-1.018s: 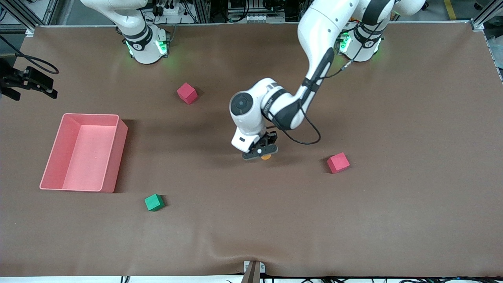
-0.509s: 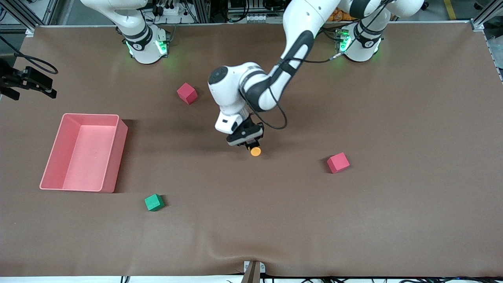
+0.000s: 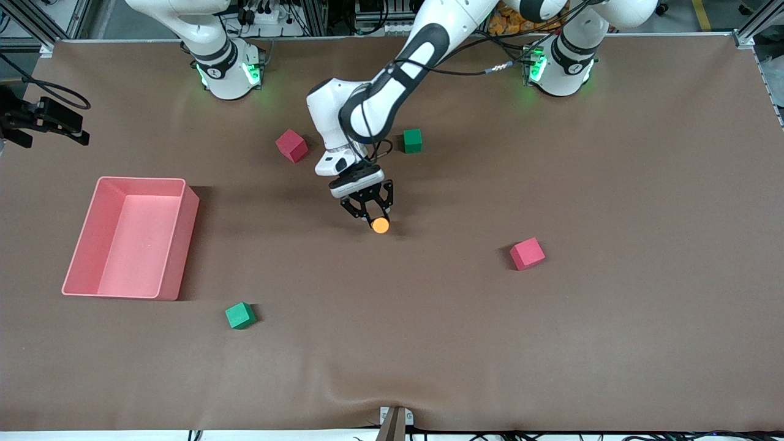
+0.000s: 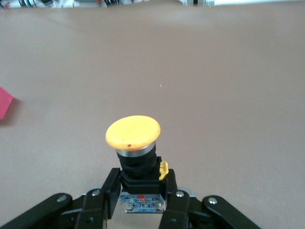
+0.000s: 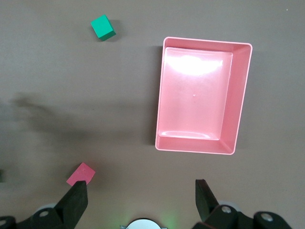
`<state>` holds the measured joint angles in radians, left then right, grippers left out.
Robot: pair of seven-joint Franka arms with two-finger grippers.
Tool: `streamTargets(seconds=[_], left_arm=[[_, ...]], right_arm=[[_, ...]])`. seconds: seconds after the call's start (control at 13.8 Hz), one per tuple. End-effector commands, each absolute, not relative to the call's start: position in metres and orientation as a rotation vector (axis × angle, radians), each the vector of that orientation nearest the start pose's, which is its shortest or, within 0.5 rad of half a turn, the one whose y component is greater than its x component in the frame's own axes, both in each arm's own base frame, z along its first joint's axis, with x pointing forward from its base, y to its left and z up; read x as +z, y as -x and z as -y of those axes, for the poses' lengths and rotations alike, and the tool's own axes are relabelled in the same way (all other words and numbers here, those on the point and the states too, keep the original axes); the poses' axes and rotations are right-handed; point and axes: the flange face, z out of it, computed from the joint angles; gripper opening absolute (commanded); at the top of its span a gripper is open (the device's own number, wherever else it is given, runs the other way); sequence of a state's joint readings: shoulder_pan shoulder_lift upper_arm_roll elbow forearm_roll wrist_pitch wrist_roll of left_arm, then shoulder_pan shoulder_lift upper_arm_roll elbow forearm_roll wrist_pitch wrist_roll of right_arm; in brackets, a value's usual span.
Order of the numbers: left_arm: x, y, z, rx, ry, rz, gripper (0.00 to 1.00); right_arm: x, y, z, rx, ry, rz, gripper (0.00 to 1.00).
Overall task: Place and upright button with both arms
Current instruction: 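Lift the button with the left gripper and turn it cap up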
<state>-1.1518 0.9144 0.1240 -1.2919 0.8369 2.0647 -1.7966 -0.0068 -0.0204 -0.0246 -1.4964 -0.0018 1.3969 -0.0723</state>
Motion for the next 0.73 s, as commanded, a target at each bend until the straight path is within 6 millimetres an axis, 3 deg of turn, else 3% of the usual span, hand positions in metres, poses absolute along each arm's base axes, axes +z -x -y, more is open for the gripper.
streamTargets(seconds=[0.0, 0.22, 0.36, 0.51, 0.65], left_arm=[[0.167, -0.396, 0.628, -1.371, 2.570, 0.397, 0.10], [0.176, -0.395, 0.635, -1.449, 2.576, 0.429, 0.10], [0.154, -0.391, 0.634, -1.530, 2.544, 0.390, 0.10], [0.151, -0.390, 0.635, -1.639, 2.520, 0.346, 0.11], [0.142, -0.389, 0.633, -1.632, 2.514, 0.325, 0.13]], right_arm=[[0.663, -0.526, 0.015, 0.114, 3.122, 0.046, 1.00], [0.666, -0.525, 0.021, 0.107, 3.101, 0.013, 1.00], [0.667, -0.525, 0.028, 0.104, 3.101, -0.010, 1.00], [0.679, -0.523, 0.029, 0.063, 3.095, -0.010, 1.00], [0.687, -0.522, 0.030, 0.037, 3.104, -0.014, 1.00]])
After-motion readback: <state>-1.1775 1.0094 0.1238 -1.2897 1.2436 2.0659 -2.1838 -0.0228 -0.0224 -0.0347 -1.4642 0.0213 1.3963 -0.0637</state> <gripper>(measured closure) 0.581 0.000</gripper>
